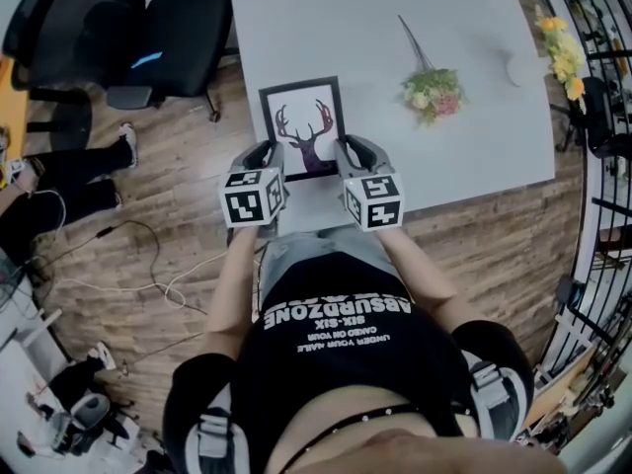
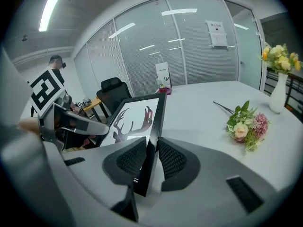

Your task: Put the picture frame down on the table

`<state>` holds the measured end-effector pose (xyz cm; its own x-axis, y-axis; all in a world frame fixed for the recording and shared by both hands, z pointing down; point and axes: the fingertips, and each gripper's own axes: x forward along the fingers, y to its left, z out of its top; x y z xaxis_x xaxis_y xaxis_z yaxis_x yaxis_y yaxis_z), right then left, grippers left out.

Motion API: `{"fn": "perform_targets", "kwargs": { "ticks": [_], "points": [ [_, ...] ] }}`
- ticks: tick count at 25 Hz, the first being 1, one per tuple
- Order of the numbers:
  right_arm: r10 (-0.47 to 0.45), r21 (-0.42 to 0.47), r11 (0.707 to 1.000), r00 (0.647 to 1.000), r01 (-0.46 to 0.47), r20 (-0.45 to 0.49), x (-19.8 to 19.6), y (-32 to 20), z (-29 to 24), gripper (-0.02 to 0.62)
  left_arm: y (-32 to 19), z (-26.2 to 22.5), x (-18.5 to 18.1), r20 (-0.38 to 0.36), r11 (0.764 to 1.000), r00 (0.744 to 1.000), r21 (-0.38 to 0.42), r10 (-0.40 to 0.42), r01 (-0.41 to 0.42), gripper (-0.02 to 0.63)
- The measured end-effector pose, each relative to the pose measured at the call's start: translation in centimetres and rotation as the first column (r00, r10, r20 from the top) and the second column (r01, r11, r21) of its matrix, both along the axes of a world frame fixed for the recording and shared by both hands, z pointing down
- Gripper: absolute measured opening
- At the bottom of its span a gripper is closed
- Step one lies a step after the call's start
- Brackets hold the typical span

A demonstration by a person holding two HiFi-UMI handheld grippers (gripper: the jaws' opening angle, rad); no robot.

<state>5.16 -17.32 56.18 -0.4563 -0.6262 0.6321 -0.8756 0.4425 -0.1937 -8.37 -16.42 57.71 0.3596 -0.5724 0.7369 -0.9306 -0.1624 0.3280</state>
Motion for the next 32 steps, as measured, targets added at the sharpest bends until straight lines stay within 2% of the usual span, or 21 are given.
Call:
{"fn": "perform_targets", "kwargs": {
  "ticks": [12, 32],
  "points": [
    [-0.029, -0.083, 0.996, 0.999, 0.028, -0.019, -0.7, -0.8, 3.9, 0.094, -0.5, 3.9, -0.6, 0.032, 0.997, 0.999, -0.081, 0.004, -0.001, 0.086],
    [-0.044, -0.191, 0.981, 0.995, 0.027, -0.086, 0.5, -0.8, 9.1, 0.095, -0.6, 9.1, 0.7, 0.082, 0.980, 0.996, -0.200, 0.016, 0.001, 0.087]
  ]
}}
